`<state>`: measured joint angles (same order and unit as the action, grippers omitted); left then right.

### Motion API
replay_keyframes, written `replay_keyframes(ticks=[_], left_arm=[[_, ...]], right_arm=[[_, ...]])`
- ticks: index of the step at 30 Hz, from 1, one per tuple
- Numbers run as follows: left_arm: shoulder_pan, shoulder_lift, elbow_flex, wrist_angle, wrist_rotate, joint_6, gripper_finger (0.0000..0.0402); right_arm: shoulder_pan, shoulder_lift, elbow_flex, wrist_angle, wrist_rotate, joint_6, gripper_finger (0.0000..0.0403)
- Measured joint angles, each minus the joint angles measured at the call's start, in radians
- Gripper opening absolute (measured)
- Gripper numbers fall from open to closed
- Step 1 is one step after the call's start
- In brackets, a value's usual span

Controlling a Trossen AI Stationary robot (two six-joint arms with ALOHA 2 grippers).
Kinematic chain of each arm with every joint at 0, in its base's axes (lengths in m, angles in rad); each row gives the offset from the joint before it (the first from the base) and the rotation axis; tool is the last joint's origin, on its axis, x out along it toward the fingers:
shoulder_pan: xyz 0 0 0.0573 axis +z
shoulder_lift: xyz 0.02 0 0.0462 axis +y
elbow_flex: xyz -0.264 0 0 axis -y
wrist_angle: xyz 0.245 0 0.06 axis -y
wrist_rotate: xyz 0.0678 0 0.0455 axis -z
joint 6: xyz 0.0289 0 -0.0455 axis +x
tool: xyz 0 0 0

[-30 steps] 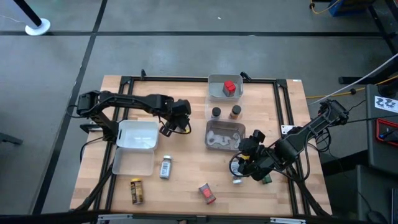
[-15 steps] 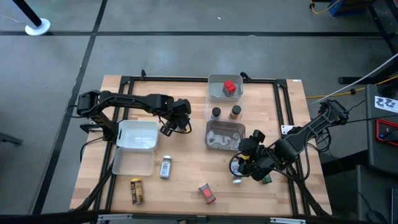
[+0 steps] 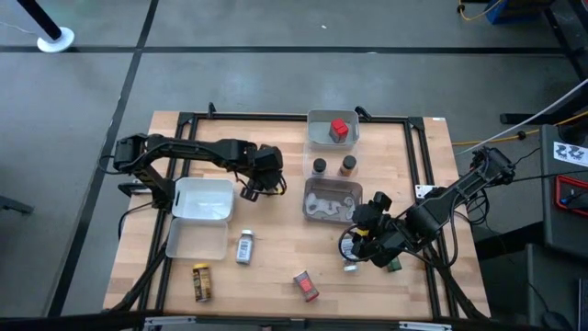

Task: Sort spices by type
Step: Put the top black seasoning can into the black bin

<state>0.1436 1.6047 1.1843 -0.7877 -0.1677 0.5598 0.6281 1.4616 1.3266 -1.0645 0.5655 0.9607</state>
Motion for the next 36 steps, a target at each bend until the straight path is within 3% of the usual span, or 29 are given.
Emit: replay_keyframes(ticks=[8, 26, 36], left_arm=[[0.0, 0.0, 0.0, -0.01, 0.006, 0.04, 0.0217], [0.007, 0.002, 0.0, -0.038, 0.053, 0.128, 0.0215], [0.023, 0.081, 0.001, -0.028, 0.056, 0.16, 0.0214]], right_arm=[[0.0, 0.0, 0.0, 0.0, -0.023, 0.0, 0.0285], [0.0, 0.0, 0.0, 0.0, -0.035, 0.0, 0.0285], [0.0, 0.0, 0.0, 0.006, -0.044, 0.0, 0.0285]])
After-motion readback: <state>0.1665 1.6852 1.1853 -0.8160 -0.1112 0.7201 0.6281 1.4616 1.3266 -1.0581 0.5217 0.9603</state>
